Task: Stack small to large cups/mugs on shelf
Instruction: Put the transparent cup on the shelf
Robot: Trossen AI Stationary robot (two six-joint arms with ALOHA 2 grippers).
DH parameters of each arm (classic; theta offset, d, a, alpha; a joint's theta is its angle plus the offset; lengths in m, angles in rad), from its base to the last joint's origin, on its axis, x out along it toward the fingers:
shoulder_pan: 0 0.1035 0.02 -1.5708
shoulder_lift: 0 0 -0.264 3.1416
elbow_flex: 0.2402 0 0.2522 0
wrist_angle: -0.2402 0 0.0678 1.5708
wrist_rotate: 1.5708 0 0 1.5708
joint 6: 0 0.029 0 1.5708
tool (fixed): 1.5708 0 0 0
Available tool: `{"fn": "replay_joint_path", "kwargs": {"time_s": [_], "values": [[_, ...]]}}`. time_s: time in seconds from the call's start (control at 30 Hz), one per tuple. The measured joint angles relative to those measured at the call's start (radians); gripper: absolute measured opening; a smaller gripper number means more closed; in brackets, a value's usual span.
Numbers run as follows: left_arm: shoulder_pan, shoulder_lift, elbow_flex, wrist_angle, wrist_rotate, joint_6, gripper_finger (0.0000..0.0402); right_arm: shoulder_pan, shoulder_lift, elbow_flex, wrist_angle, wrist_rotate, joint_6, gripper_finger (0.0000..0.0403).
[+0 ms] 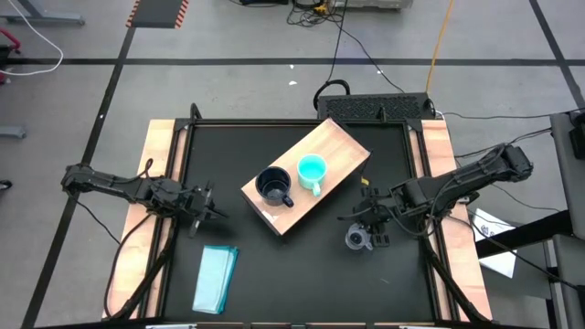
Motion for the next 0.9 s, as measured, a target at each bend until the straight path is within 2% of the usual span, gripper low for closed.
{"fn": "replay_joint_path", "kwargs": {"time_s": [0.6, 0.9], "values": [[0.000, 0.000, 0.000, -0.011, 0.000, -0.001, 0.0026, 0.001, 0.006, 0.000, 0.028, -0.005, -0.039, 0.0139], [0.000, 0.000, 0.000, -0.011, 0.000, -0.003, 0.0026, 0.001, 0.006, -0.044, 0.034, -0.005, -0.049, 0.0139]]}}
